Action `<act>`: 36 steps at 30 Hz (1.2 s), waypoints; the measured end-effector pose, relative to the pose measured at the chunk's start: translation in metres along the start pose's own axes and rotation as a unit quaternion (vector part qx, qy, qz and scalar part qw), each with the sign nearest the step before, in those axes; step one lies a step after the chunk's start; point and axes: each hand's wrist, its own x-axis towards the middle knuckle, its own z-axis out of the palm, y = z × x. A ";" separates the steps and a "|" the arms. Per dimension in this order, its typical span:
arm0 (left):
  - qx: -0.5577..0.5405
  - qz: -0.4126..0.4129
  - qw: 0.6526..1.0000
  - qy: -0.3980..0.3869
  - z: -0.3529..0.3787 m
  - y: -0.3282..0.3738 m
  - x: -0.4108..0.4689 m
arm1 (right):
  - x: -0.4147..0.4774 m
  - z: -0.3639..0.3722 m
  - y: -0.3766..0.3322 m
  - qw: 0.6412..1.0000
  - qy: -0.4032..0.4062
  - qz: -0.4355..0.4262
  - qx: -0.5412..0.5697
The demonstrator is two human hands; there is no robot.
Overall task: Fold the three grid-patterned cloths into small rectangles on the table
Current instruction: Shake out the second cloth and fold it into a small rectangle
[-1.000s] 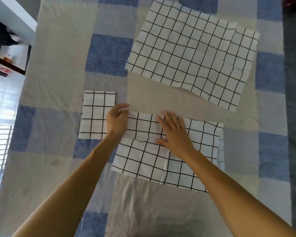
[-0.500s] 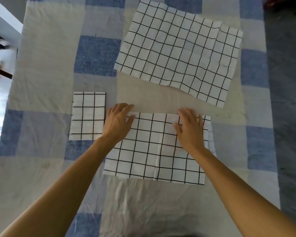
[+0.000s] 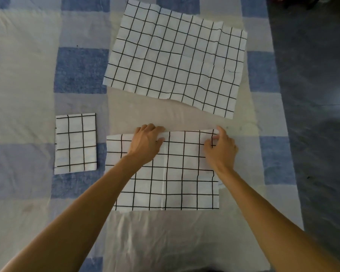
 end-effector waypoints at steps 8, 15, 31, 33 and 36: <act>0.028 0.049 0.998 -0.004 0.009 0.015 0.018 | 0.008 -0.003 -0.004 0.994 0.009 0.086 0.067; 0.017 0.092 0.996 0.006 0.002 0.009 0.012 | 0.007 -0.005 -0.003 0.981 -0.001 0.126 0.150; 0.085 0.062 0.993 -0.057 -0.012 0.010 -0.005 | 0.029 -0.026 -0.023 0.962 0.061 0.034 0.265; 0.089 0.053 0.992 -0.067 -0.012 0.007 -0.003 | 0.031 -0.025 -0.026 0.960 0.065 0.035 0.272; 0.086 0.040 0.992 -0.082 -0.012 0.003 0.000 | 0.032 -0.024 -0.029 0.961 0.057 0.028 0.271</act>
